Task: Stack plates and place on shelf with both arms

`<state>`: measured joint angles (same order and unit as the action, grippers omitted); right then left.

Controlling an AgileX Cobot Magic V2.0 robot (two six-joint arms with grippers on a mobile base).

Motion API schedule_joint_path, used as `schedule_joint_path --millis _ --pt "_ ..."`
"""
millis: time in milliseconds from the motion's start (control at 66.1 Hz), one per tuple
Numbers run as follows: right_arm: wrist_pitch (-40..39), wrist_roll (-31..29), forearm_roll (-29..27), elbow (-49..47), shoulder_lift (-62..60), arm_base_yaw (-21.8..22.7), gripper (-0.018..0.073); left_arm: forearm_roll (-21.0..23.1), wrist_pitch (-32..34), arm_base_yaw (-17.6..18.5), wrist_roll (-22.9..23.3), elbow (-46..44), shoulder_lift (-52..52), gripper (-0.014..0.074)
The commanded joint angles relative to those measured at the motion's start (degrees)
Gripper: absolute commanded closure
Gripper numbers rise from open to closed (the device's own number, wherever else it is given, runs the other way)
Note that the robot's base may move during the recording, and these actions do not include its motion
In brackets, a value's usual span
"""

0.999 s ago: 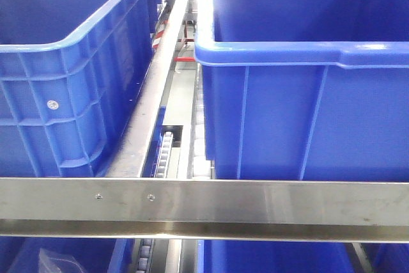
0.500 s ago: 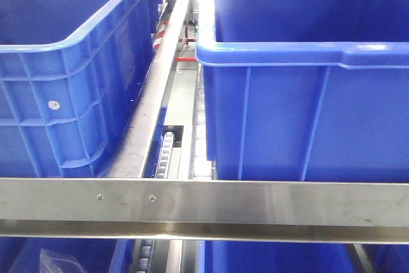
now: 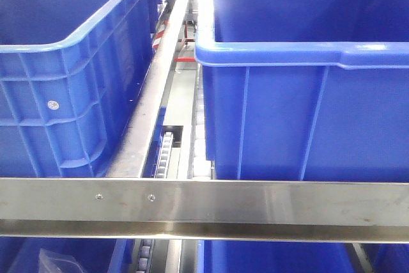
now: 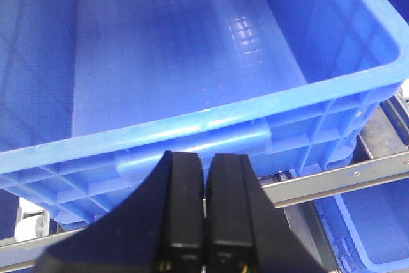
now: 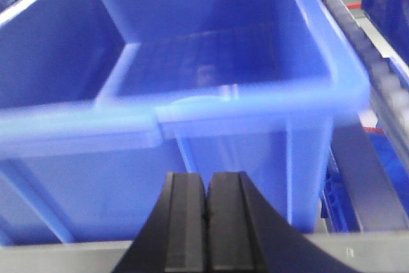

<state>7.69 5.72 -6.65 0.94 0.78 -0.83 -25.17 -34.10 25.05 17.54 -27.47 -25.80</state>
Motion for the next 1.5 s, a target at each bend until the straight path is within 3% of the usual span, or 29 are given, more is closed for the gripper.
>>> schedule_joint_path --millis 0,1393,1483 --pt "-6.3 -0.3 -0.1 0.8 -2.7 0.4 0.051 -0.6 4.1 0.1 0.2 -1.6 -0.3 0.0513" --pt "-5.5 -0.3 -0.1 0.7 -2.5 1.0 0.051 -0.6 4.0 0.1 0.2 -1.6 -0.3 0.0513" --pt "-5.5 -0.3 -0.1 0.7 -2.5 1.0 0.051 -4.9 2.7 -1.8 -0.4 -1.5 0.3 0.0513"
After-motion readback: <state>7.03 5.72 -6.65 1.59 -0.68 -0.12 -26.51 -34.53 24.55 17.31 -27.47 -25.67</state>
